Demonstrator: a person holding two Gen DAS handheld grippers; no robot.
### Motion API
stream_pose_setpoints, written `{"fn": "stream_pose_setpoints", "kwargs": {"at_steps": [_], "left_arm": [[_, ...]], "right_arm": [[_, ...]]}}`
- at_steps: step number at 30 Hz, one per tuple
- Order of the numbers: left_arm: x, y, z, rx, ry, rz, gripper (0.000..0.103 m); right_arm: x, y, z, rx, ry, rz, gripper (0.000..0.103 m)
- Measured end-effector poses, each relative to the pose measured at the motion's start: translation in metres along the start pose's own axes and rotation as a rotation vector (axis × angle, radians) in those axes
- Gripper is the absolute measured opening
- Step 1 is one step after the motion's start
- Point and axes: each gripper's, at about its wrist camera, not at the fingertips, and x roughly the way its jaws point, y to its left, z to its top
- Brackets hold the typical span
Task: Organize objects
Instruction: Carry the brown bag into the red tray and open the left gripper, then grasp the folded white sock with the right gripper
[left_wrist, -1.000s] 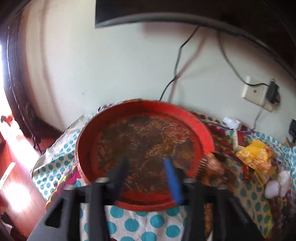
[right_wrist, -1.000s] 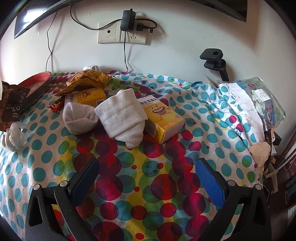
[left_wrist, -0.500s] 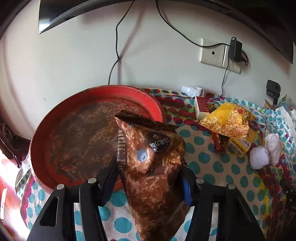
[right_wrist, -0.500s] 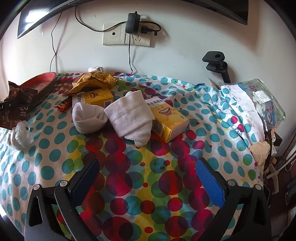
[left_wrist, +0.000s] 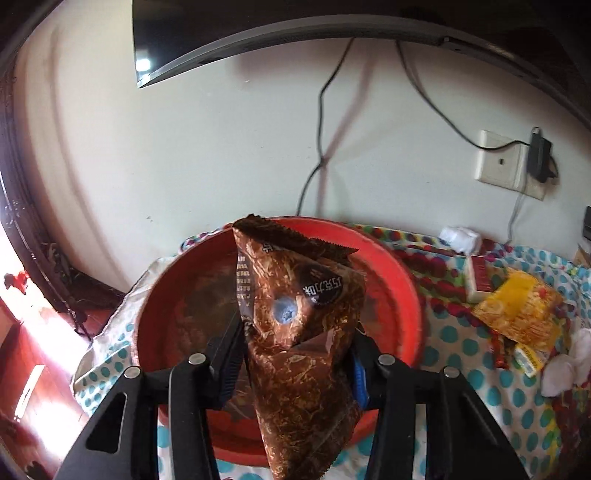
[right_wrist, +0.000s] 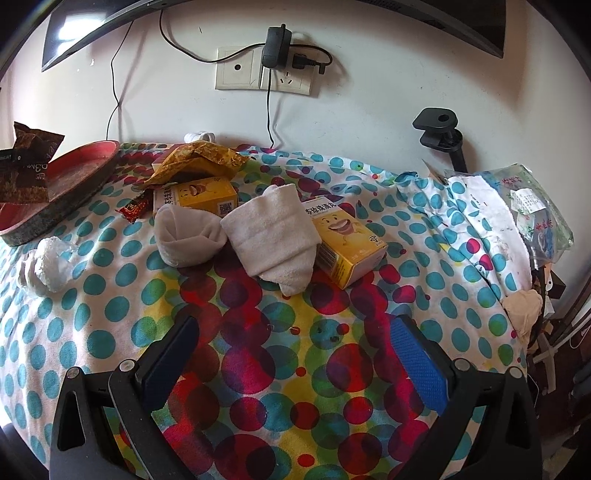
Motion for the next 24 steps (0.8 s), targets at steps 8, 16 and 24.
{"fn": "stream_pose_setpoints", "kwargs": {"at_steps": [8,16,24], "left_arm": [[0.047,0.04,0.008,-0.083,0.098,0.088,0.048],[0.061,0.036,0.0,-0.098,0.127,0.051,0.062],[-0.026,0.021,-0.02,-0.027,-0.072,-0.024,0.096]], "right_arm": [[-0.002,-0.003,-0.001,0.003,0.0,-0.006,0.103],[-0.002,-0.001,0.001,-0.004,0.002,-0.013,0.103],[-0.031,0.037,0.017,-0.066,-0.103,0.038,0.103]]}}
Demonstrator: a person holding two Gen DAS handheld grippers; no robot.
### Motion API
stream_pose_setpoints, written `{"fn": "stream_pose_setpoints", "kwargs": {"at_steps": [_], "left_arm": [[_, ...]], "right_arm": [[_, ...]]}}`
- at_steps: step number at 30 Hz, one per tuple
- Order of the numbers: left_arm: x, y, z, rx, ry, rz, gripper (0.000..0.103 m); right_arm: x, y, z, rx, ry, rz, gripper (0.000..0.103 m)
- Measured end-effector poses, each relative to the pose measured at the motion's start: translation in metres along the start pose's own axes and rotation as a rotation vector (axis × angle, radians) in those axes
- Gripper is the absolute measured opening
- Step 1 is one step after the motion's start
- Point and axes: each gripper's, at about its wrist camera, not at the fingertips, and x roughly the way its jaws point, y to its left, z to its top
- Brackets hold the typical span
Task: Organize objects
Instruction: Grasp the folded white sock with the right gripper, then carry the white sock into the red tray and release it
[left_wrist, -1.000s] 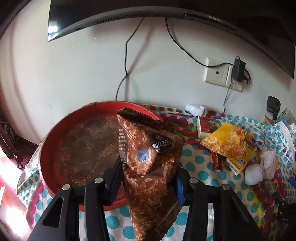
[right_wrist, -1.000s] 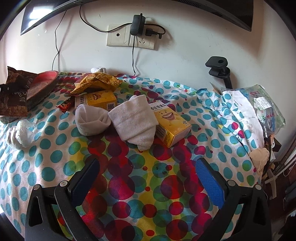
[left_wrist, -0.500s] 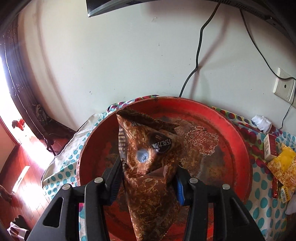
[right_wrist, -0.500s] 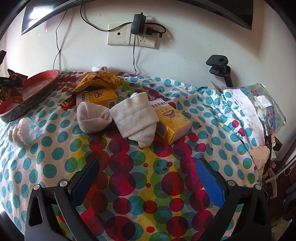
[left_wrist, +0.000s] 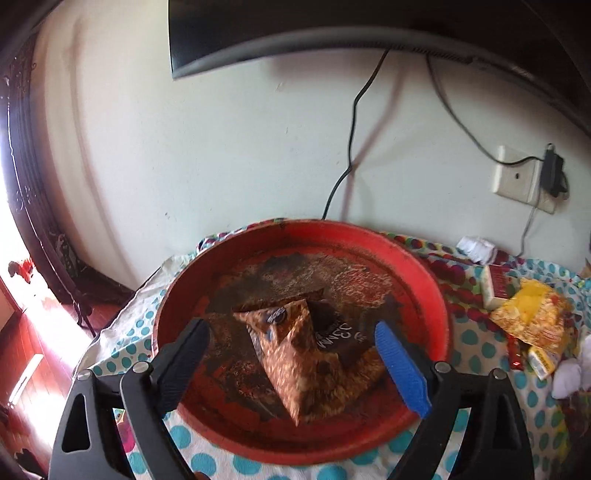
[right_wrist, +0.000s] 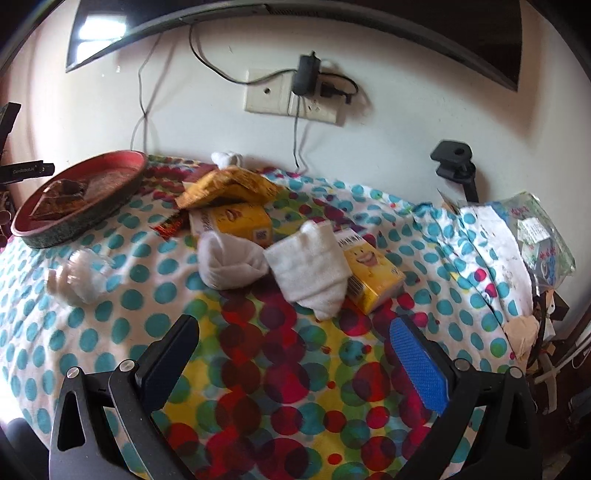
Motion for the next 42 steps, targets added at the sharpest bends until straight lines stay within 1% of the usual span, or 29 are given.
{"fn": "stream_pose_setpoints", "kwargs": {"at_steps": [2,4,6,8,10,11,12,13,14,15,17,19,22,24,25,26,27,28,29,31,33,35,36,38,39,42], "left_arm": [[-0.032,-0.011,-0.014,0.028,-0.027,-0.031,0.1],[-0.068,-0.024,-0.034,0.045,-0.061,-0.067,0.1],[-0.099,-0.032,-0.055,0.03,-0.076,-0.138,0.1],[-0.127,-0.041,-0.077,0.005,-0.082,-0.186,0.1],[-0.145,-0.053,-0.092,0.007,-0.087,-0.233,0.1],[-0.151,-0.059,-0.098,0.013,-0.091,-0.233,0.1],[-0.156,-0.064,-0.103,0.02,-0.095,-0.243,0.1],[-0.159,-0.07,-0.107,0.026,-0.103,-0.258,0.1],[-0.161,-0.073,-0.11,0.028,-0.108,-0.265,0.1],[-0.159,-0.076,-0.112,0.03,-0.106,-0.267,0.1],[-0.153,-0.081,-0.116,0.043,-0.097,-0.274,0.1],[-0.15,-0.083,-0.121,0.043,-0.088,-0.272,0.1],[-0.142,-0.08,-0.129,0.041,-0.064,-0.264,0.1],[-0.137,-0.078,-0.131,0.034,-0.056,-0.269,0.1],[-0.135,-0.077,-0.132,0.028,-0.051,-0.274,0.1],[-0.133,-0.076,-0.133,0.024,-0.049,-0.276,0.1],[-0.131,-0.076,-0.134,0.023,-0.045,-0.278,0.1],[-0.129,-0.075,-0.136,0.023,-0.038,-0.279,0.1],[-0.127,-0.075,-0.137,0.022,-0.031,-0.28,0.1],[-0.124,-0.073,-0.139,0.016,-0.019,-0.286,0.1],[-0.123,-0.072,-0.14,0.012,-0.015,-0.29,0.1],[-0.124,-0.069,-0.139,0.006,-0.021,-0.29,0.1],[-0.124,-0.069,-0.139,0.005,-0.022,-0.289,0.1],[-0.123,-0.067,-0.138,0.0,-0.025,-0.286,0.1],[-0.123,-0.066,-0.137,-0.002,-0.025,-0.286,0.1],[-0.124,-0.065,-0.135,-0.004,-0.03,-0.278,0.1]], "right_arm": [[0.002,0.017,0.004,-0.052,0.006,-0.058,0.103],[0.007,0.018,0.001,-0.097,0.029,-0.105,0.103],[0.009,0.0,-0.009,-0.093,0.05,-0.131,0.103],[0.008,-0.034,-0.022,-0.032,0.063,-0.136,0.103],[0.007,-0.066,-0.032,0.028,0.072,-0.149,0.103],[0.006,-0.077,-0.034,0.05,0.072,-0.134,0.1],[0.006,-0.083,-0.034,0.056,0.068,-0.105,0.093],[0.009,-0.082,-0.032,0.035,0.065,-0.085,0.089],[0.012,-0.076,-0.028,0.003,0.067,-0.074,0.083],[0.019,-0.066,-0.024,-0.034,0.07,-0.052,0.081],[0.034,-0.042,-0.013,-0.091,0.074,-0.004,0.08],[0.051,-0.022,0.001,-0.109,0.075,0.071,0.08],[0.073,-0.003,0.016,-0.133,0.081,0.067,0.08],[0.087,0.0,0.022,-0.136,0.094,0.062,0.079],[0.091,-0.005,0.024,-0.109,0.093,0.089,0.078],[0.094,-0.012,0.027,-0.067,0.093,0.122,0.074],[0.098,-0.017,0.028,-0.034,0.102,0.147,0.067],[0.102,-0.022,0.028,-0.017,0.109,0.152,0.064],[0.105,-0.023,0.028,-0.032,0.112,0.138,0.059],[0.109,-0.022,0.027,-0.067,0.121,0.123,0.053],[0.11,-0.027,0.03,-0.06,0.112,0.101,0.025],[0.108,-0.039,0.032,0.004,0.111,0.129,0.02],[0.106,-0.041,0.033,0.013,0.109,0.125,0.018],[0.096,-0.039,0.036,-0.006,0.091,0.103,0.017],[0.087,-0.039,0.04,-0.009,0.068,0.098,0.017],[0.067,-0.028,0.057,-0.026,0.021,0.125,0.017]]}}
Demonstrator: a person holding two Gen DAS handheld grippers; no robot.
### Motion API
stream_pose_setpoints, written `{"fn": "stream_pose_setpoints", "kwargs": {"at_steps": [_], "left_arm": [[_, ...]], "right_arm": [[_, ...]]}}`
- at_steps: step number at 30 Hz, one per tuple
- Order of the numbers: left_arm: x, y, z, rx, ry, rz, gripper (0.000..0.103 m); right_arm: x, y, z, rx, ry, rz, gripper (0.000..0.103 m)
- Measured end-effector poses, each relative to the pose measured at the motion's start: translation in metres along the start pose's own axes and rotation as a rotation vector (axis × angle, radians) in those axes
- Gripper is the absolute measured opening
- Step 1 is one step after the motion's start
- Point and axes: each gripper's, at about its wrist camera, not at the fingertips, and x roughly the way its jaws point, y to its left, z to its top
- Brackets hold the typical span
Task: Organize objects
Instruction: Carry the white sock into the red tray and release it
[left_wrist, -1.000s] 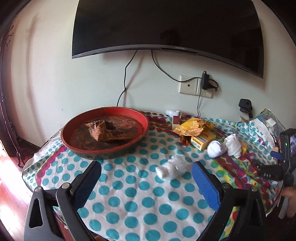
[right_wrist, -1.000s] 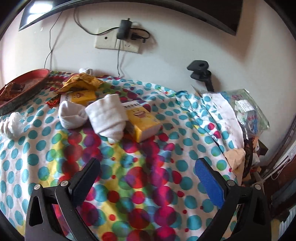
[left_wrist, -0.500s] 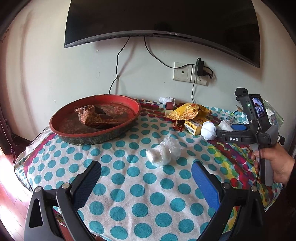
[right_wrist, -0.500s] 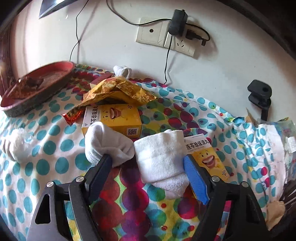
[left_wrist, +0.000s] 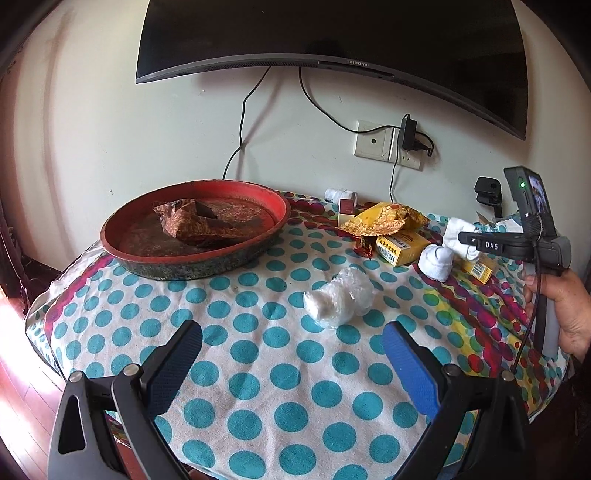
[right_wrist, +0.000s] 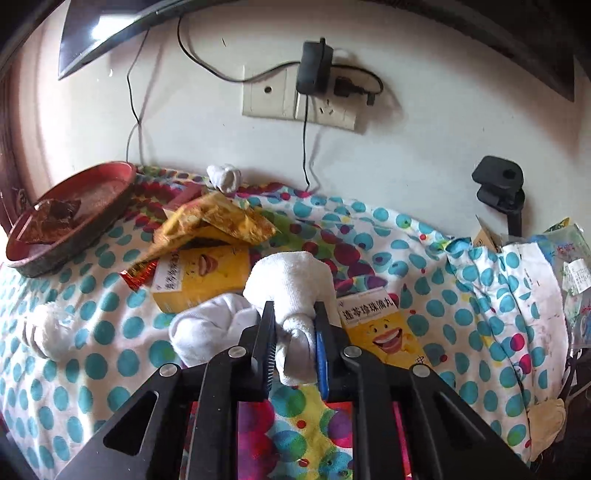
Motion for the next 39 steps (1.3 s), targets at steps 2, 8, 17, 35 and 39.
{"fn": "stream_pose_setpoints", "kwargs": {"at_steps": [2,8,17,35,39], "left_arm": [[0.0,0.002,0.0,-0.008,0.004,0.002,0.1],[0.002,0.013,0.001,-0.025,0.014,0.033,0.1],[0.01,0.05,0.005,-0.089,0.02,0.085,0.1],[0.017,0.093,0.006,-0.185,0.041,0.135,0.1],[0.019,0.086,0.007,-0.153,0.039,0.146,0.1]], "right_arm": [[-0.008,0.017,0.015,-0.02,-0.028,0.03,0.017],[0.008,0.093,0.046,-0.097,-0.034,0.128,0.017],[0.043,0.226,0.088,-0.24,-0.017,0.283,0.017],[0.093,0.304,0.108,-0.266,0.062,0.294,0.03],[0.056,0.28,0.117,-0.228,-0.051,0.262,0.081]]}}
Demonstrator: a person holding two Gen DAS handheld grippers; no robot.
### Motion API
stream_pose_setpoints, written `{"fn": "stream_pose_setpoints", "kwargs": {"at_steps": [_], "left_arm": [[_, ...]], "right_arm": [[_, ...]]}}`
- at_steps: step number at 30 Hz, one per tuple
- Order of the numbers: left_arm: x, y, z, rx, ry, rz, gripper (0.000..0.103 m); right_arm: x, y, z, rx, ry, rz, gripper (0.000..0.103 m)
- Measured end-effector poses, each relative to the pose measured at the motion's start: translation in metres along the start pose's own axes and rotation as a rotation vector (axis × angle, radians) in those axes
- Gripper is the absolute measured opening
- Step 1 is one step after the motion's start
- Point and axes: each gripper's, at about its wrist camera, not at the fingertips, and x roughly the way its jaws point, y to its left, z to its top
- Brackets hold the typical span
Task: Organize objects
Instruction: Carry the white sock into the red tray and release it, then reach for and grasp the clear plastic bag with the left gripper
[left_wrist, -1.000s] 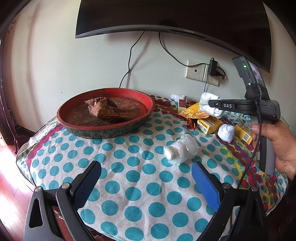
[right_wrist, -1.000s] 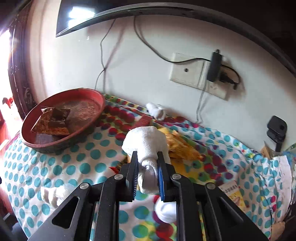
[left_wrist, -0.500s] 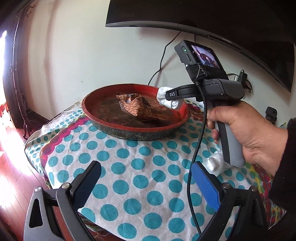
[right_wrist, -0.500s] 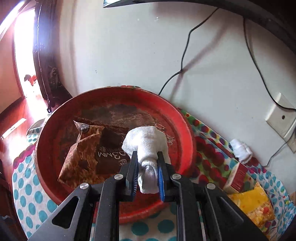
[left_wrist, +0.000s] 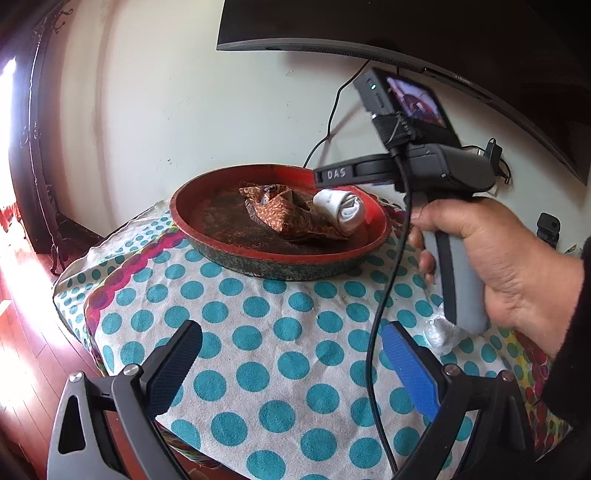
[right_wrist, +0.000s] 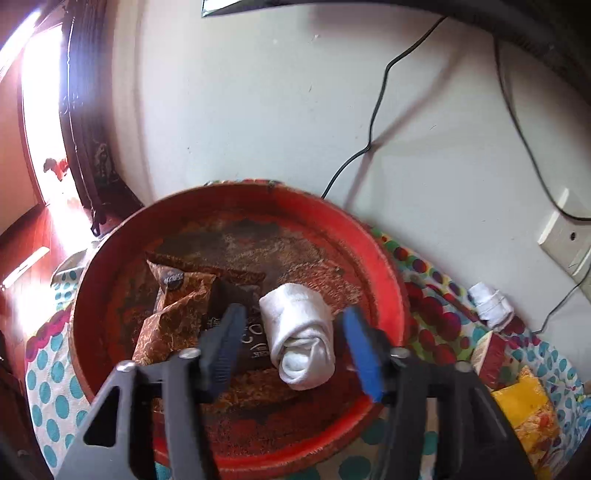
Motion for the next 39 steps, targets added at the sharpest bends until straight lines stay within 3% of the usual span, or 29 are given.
{"fn": "stream_pose_setpoints", "kwargs": {"at_steps": [6,12,17,22,33,39], "left_arm": [[-0.004,-0.01,-0.002,0.038,-0.009,0.007,0.1],[-0.005,-0.02,-0.006,0.06,0.004,0.004,0.1],[-0.005,-0.039,-0.012,0.097,-0.01,-0.021,0.1],[0.008,-0.071,-0.012,0.143,0.014,-0.076,0.1],[0.077,-0.141,0.018,0.248,0.112,-0.035,0.1],[0.101,-0.152,0.017,0.268,0.163,-0.001,0.1]], "right_arm": [[-0.073,-0.056,-0.021,0.047,-0.08,-0.1,0.093],[-0.124,-0.138,-0.098,0.156,-0.041,-0.214,0.094],[-0.164,-0.184,-0.171,0.181,-0.037,-0.346,0.094],[-0.175,-0.213,-0.217,0.276,-0.016,-0.366,0.095],[-0.168,-0.227,-0.232,0.372,-0.007,-0.329,0.095],[-0.159,-0.24,-0.238,0.434,0.048,-0.326,0.095]]}}
